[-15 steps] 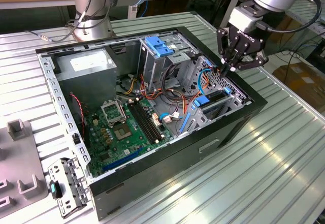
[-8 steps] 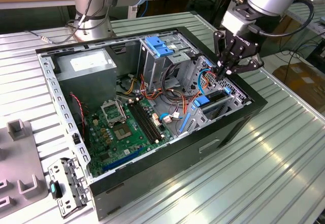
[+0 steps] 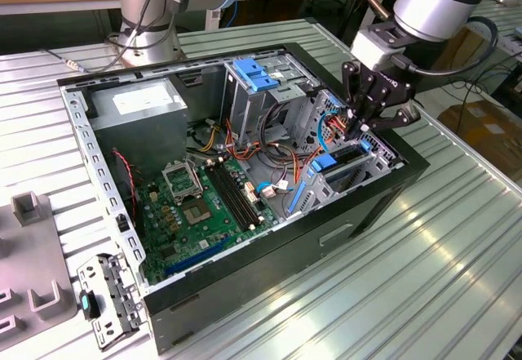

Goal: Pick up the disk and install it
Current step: 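Insert the first disk wire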

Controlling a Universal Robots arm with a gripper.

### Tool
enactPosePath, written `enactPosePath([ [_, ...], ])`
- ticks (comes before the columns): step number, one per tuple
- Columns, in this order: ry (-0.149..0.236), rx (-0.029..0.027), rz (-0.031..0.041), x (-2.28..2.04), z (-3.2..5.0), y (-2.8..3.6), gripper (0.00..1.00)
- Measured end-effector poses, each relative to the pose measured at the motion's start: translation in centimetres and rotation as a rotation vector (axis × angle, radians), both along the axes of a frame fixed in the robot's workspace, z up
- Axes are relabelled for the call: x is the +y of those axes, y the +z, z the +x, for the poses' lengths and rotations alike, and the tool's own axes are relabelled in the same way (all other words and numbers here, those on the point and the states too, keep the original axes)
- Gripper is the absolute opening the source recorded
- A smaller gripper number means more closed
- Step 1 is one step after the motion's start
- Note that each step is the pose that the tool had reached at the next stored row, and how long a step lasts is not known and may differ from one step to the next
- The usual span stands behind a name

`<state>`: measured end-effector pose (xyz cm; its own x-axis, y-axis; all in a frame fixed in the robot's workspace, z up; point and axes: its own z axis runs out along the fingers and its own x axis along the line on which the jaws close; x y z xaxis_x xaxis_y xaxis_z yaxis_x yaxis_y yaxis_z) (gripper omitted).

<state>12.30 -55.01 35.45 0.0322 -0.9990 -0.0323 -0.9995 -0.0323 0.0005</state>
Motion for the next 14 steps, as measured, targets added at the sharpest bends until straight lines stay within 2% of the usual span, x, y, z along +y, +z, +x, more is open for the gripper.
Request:
enactPosePath([
  [2, -0.010, 0.0000, -0.0001, -0.43, -0.01, -0.12, 0.16],
  [7, -0.010, 0.0000, -0.0004, -0.70, -0.42, -0.36, 0.16],
  [9, -0.009, 0.0000, 0.0000, -1.13, -0.43, -0.51, 0.16],
  [14, -0.009, 0.0000, 0.0001, -1.08, -0.42, -0.72, 0.16],
])
